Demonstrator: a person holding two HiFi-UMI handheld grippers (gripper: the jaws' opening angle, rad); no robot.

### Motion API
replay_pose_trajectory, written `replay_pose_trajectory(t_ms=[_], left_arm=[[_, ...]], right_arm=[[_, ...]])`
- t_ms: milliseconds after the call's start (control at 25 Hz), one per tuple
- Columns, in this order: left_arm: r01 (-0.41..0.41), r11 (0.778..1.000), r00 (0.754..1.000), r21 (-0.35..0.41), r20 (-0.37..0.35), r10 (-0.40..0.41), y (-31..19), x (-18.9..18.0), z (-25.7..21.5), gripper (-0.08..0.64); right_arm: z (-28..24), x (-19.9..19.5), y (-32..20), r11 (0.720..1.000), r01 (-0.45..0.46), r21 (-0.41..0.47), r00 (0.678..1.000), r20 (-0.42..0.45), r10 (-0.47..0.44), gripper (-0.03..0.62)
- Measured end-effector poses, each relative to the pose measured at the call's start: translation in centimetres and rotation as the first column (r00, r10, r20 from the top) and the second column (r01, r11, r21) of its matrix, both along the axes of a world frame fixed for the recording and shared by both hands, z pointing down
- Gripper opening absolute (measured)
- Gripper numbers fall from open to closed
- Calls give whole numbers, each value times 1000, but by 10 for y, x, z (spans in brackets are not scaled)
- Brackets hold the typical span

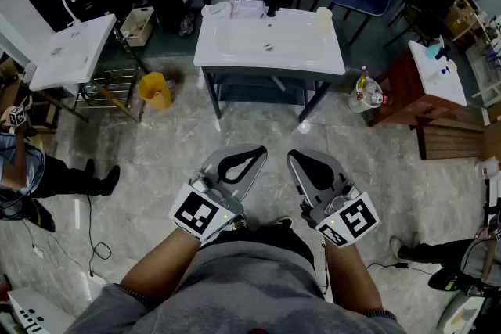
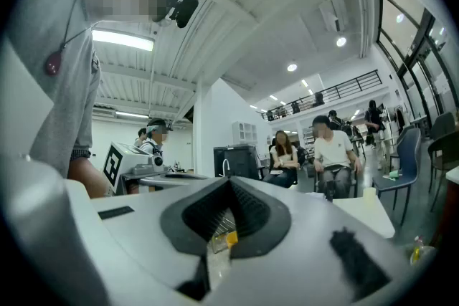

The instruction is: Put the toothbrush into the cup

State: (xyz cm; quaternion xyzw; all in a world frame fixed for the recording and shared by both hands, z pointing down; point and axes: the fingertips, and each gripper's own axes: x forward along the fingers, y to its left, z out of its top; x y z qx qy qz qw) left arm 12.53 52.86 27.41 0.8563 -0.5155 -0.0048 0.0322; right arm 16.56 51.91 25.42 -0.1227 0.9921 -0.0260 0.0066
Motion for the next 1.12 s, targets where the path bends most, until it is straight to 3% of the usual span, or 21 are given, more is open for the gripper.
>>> replay_pose_trajectory(t_ms=[720, 1120], left_arm=[[15, 1000, 1000, 2, 2, -15, 2, -14, -2, 5], [61, 998, 998, -6, 0, -61, -42, -39, 1, 5]], right_arm=[[0, -13, 4, 1000, 0, -12, 1000, -10, 0, 14], [2, -40, -39, 999, 43, -6, 999, 7, -43, 14]])
